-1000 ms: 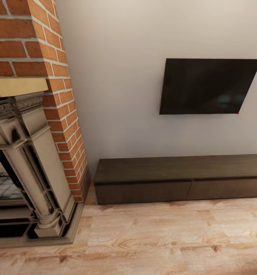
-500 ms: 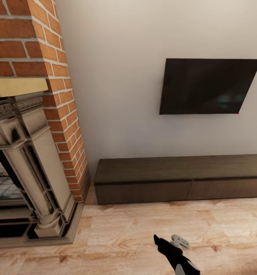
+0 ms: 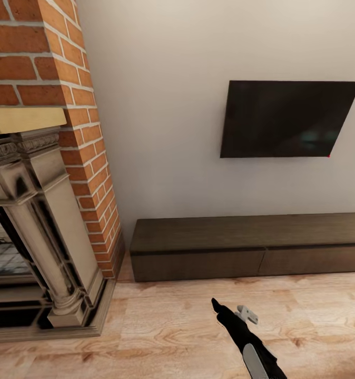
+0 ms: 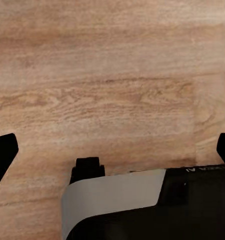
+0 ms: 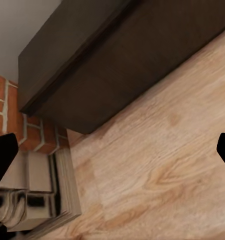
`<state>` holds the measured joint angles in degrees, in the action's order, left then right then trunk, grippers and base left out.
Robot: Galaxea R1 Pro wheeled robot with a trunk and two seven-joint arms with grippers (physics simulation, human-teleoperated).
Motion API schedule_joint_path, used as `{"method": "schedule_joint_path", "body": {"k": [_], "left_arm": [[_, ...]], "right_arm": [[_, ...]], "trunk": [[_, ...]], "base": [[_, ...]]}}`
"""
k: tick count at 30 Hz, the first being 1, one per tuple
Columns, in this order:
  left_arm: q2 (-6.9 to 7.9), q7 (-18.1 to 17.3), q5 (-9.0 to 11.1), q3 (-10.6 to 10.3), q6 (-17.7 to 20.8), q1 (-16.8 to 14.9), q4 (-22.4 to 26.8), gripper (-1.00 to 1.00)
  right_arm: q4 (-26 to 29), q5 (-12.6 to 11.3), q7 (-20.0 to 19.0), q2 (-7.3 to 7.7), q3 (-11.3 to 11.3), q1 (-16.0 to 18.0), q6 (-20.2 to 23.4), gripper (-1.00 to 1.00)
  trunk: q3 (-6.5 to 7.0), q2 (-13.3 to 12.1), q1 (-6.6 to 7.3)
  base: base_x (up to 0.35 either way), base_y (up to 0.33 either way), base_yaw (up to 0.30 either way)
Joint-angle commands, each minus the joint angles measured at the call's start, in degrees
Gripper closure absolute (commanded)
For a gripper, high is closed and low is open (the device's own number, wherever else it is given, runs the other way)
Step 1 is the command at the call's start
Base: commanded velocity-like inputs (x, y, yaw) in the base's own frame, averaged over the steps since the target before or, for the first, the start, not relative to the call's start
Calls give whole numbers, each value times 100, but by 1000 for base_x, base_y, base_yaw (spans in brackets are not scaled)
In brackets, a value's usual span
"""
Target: Place each of the two pumpkins and all three candles from the living room inside a cabinet in the living room (use any cabinet), then make sure every cabinet is closed, and position the cauldron so it is next to a table in the living room.
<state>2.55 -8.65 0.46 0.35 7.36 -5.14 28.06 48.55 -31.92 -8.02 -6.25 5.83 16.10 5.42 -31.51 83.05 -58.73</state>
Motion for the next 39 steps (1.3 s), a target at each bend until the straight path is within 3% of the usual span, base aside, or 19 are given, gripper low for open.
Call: {"method": "schedule_joint_path", "body": {"k": [1,2,6,7,10,11,18,21,26,27,30,34,35,39], "left_arm": [[19,-127,1,12,280,4,341,-100],[53,-310,0,35,735,9,966,-100],[126,-595,4,129,1573,15,2106,-100],[147,-700,5,205,1993,11,2588,-100],[165,-828,5,296,2612,6,3176,-100],[179,-910,6,332,3022,-4,3510,-100],[257,-1222,6,380,4433,-90,4693,-100],[247,-1320,42,370,5082,-292,5169,-100],[277,-1797,199,363,5264,-456,5299,-100],[283,-2037,236,363,5264,-477,5316,-100],[289,-2592,274,366,5264,-499,5334,-100],[294,-3125,296,362,5264,-504,5363,-100],[296,-3415,306,361,5264,-505,5377,-100],[298,-4083,323,365,5264,-506,5382,-100]], "right_arm": [[-7,-116,-57,3,38,7,43,-100],[-44,-206,-86,23,51,14,41,-100],[-109,-300,-117,61,66,20,47,-100],[-131,-324,-126,81,68,22,47,-100],[-150,-345,-136,93,63,23,43,-100],[-159,-355,-140,98,65,24,41,-100],[-216,-429,-143,112,83,25,38,-100],[-246,-536,-147,131,134,92,53,-100],[-311,-1168,-336,206,312,313,100,-100],[-381,-1452,-410,275,344,352,111,-100],[-472,-1922,-584,426,353,395,140,-100],[-517,-2173,-766,497,364,439,275,-100],[-528,-2241,-843,518,376,455,343,-100],[-540,-2337,-1026,561,400,474,426,-100]], "trunk": [[-6,3,0],[-6,3,0],[-6,3,0],[-6,3,0],[-6,3,0],[-6,3,0],[-6,3,0],[-6,3,0],[-6,3,0],[-6,3,0],[-6,3,0],[-6,3,0],[-6,3,0],[-6,3,0]], "base": [[0,0,0],[0,0,0],[0,0,0],[0,0,0],[0,0,0],[0,0,0],[0,0,0],[0,0,0],[0,0,0],[0,0,0],[0,0,0],[0,0,0],[0,0,0],[0,0,0]]}}
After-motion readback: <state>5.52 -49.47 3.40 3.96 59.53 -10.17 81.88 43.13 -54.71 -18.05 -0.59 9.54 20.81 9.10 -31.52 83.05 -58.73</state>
